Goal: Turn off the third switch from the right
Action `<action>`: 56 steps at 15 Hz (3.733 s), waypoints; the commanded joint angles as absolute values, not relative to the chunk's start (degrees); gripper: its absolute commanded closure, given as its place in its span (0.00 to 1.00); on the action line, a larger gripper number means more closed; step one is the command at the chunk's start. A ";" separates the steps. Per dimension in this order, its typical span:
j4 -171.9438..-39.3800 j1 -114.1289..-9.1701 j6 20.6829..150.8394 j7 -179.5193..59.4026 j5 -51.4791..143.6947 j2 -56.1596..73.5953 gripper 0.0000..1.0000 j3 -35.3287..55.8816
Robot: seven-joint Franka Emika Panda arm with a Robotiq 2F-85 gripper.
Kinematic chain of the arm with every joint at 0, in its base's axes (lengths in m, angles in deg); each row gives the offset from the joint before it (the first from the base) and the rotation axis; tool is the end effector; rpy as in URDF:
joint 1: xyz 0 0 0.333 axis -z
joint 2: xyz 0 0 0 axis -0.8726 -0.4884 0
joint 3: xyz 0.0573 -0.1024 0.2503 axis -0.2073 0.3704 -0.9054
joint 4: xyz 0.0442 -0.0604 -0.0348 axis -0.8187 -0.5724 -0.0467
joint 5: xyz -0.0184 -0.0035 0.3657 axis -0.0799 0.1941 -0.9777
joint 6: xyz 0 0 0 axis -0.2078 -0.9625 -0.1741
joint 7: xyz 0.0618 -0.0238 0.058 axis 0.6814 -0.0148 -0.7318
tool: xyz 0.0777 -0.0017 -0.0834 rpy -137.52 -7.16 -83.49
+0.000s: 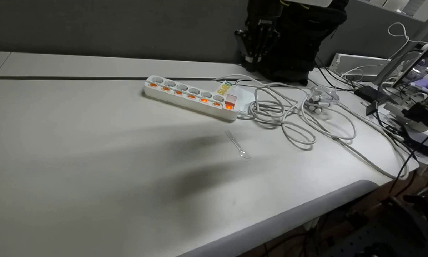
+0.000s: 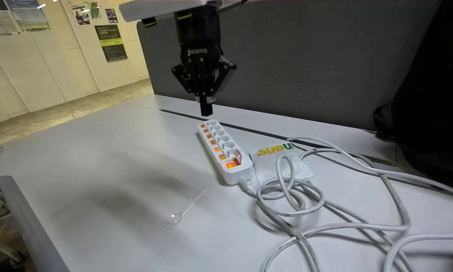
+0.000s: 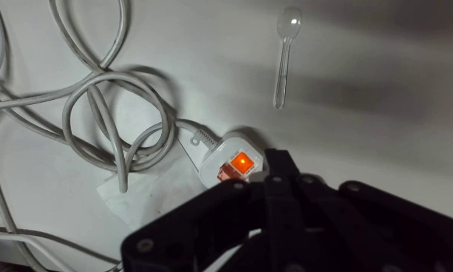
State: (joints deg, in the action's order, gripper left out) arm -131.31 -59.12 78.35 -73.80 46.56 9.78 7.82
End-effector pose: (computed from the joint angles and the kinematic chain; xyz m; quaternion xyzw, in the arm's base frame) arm 0.5425 -0.0319 0.2693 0.9956 0.0715 -0.0574 0.0200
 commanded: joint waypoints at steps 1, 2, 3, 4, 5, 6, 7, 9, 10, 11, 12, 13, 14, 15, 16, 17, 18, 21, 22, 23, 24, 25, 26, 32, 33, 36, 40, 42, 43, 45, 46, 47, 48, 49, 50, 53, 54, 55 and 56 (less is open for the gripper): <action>-130.63 -61.12 83.74 -61.33 48.36 7.91 1.00 8.65; -130.55 -61.50 83.35 -59.84 49.21 7.62 1.00 8.85; -129.90 -60.85 80.49 -61.55 47.35 7.63 1.00 8.15; -129.93 -60.50 79.63 -62.13 46.67 8.19 1.00 8.08; -131.22 -60.54 82.19 -63.95 47.28 7.81 0.99 7.85; -131.12 -60.52 81.66 -63.92 47.01 7.82 0.99 7.84; -131.01 -60.44 81.42 -63.92 46.83 7.83 0.99 7.87; -130.90 -60.35 81.27 -63.92 46.71 7.84 0.99 7.90; -130.74 -60.87 81.82 -60.80 46.52 7.68 1.00 8.15; -131.29 -62.21 86.92 -55.59 49.42 7.12 1.00 9.29; -130.92 -62.65 89.08 -53.04 49.64 6.34 1.00 9.50; -130.75 -62.92 91.48 -50.50 49.10 5.62 1.00 9.56; -130.45 -63.73 93.48 -47.11 49.70 4.62 1.00 10.13; -130.08 -64.60 94.96 -43.82 49.78 3.51 1.00 10.63; -129.69 -65.70 95.79 -40.21 50.04 2.37 1.00 11.32; -129.49 -66.86 96.62 -36.74 50.38 1.51 1.00 12.16; -129.17 -68.34 96.79 -32.96 50.97 0.50 1.00 13.24; -128.26 -71.42 95.27 -25.17 50.77 -1.92 1.00 15.45; -127.98 -71.84 94.67 -23.46 50.31 -2.68 1.00 15.68; -127.64 -71.90 94.28 -22.43 49.72 -3.56 1.00 15.64; -127.32 -71.68 94.12 -21.95 48.90 -4.31 1.00 15.31; -126.82 -71.39 94.58 -21.73 48.37 -5.32 1.00 15.03; -126.23 -70.96 94.44 -22.05 47.48 -6.14 1.00 14.64; -126.13 -70.75 95.92 -24.36 45.68 -7.53 0.99 14.45; -125.93 -70.75 95.92 -24.36 45.56 -7.68 0.99 14.44; -125.38 -70.56 95.81 -25.41 45.44 -7.77 1.00 14.12; -124.85 -70.94 95.30 -26.41 45.68 -7.86 1.00 14.00; -124.62 -70.92 95.17 -26.74 45.54 -8.13 1.00 13.96; -124.48 -70.92 95.21 -26.74 45.56 -8.32 1.00 14.05; -124.19 -70.82 95.31 -26.82 45.59 -8.63 1.00 14.20; -124.05 -70.78 95.45 -26.86 45.64 -8.76 1.00 14.27; -123.81 -70.71 95.46 -26.92 45.63 -8.96 1.00 14.31; -123.62 -70.66 95.50 -27.02 45.62 -9.14 1.00 14.31; -123.31 -70.60 95.56 -27.19 45.59 -9.46 1.00 14.26; -123.00 -70.59 95.53 -27.30 45.58 -9.79 1.00 14.23; -121.66 -70.60 95.55 -27.97 45.39 -11.25 1.00 14.05; -121.00 -70.67 95.50 -28.09 45.35 -11.91 1.00 14.07; -120.34 -70.71 95.49 -28.19 45.27 -12.52 1.00 14.07; -119.79 -70.71 95.51 -28.30 45.15 -13.03 1.00 14.02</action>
State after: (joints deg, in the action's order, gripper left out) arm -123.00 -70.83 96.20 -27.68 45.58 -10.85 14.14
